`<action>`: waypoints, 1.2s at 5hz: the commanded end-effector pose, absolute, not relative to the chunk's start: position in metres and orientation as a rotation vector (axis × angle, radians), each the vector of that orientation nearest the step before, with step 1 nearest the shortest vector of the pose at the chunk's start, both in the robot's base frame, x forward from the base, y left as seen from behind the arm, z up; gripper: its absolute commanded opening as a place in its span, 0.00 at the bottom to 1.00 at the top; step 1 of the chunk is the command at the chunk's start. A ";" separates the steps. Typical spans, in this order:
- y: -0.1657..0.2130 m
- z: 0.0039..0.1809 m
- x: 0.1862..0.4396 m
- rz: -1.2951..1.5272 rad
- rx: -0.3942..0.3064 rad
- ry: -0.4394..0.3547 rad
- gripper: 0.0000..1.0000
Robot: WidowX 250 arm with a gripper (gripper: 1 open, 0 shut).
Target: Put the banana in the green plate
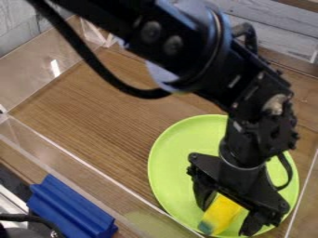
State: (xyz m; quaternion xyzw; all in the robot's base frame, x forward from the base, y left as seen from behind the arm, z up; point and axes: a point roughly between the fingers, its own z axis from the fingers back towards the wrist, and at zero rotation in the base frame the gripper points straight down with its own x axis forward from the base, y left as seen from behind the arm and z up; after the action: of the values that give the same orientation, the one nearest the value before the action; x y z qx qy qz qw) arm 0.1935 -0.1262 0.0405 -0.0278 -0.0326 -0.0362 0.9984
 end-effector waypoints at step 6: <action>-0.126 0.050 0.201 -0.078 -0.056 -0.069 1.00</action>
State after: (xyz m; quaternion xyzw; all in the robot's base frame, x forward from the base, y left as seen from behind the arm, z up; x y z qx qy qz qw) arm 0.1909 -0.1224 0.0343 -0.0118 -0.0039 -0.0412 0.9991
